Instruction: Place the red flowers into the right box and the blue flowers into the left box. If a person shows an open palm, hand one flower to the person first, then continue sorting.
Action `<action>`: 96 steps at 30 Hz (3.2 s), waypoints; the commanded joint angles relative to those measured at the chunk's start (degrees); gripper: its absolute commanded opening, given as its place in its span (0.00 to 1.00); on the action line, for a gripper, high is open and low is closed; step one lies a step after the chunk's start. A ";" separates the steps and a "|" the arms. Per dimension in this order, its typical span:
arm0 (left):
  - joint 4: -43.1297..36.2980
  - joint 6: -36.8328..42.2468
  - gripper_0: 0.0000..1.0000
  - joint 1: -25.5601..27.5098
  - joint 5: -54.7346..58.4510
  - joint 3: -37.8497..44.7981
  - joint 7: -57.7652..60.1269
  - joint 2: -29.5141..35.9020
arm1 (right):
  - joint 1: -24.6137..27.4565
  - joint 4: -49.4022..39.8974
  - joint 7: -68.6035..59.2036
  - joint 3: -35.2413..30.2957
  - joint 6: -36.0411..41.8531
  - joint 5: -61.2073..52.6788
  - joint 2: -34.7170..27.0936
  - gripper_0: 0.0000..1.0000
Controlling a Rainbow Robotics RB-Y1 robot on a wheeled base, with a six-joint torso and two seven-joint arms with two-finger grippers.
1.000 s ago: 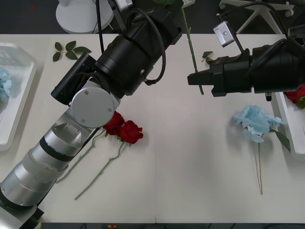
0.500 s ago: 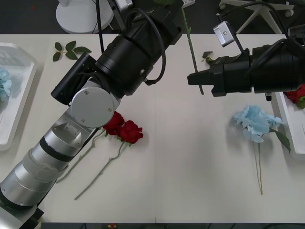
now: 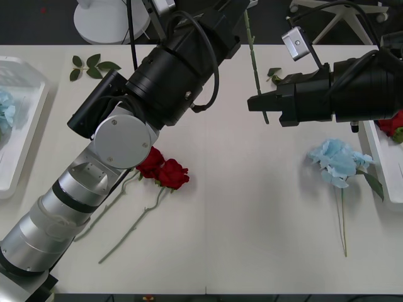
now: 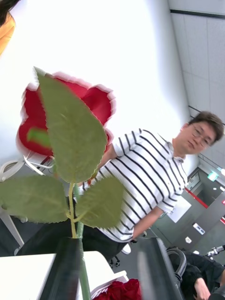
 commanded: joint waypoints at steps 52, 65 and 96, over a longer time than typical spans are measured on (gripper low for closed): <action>-0.51 83.75 1.00 16.38 16.80 40.05 1.78 38.24 | -2.32 41.63 10.59 -3.53 32.68 16.57 -29.62 0.00; 1.42 77.78 1.00 10.58 -3.94 19.65 -4.72 38.06 | -1.18 56.66 17.80 -3.62 31.89 26.24 -24.52 0.00; 13.55 67.49 1.00 -0.40 -25.56 -5.66 -4.10 26.20 | 15.78 56.83 19.21 -18.12 26.26 31.25 -15.21 0.44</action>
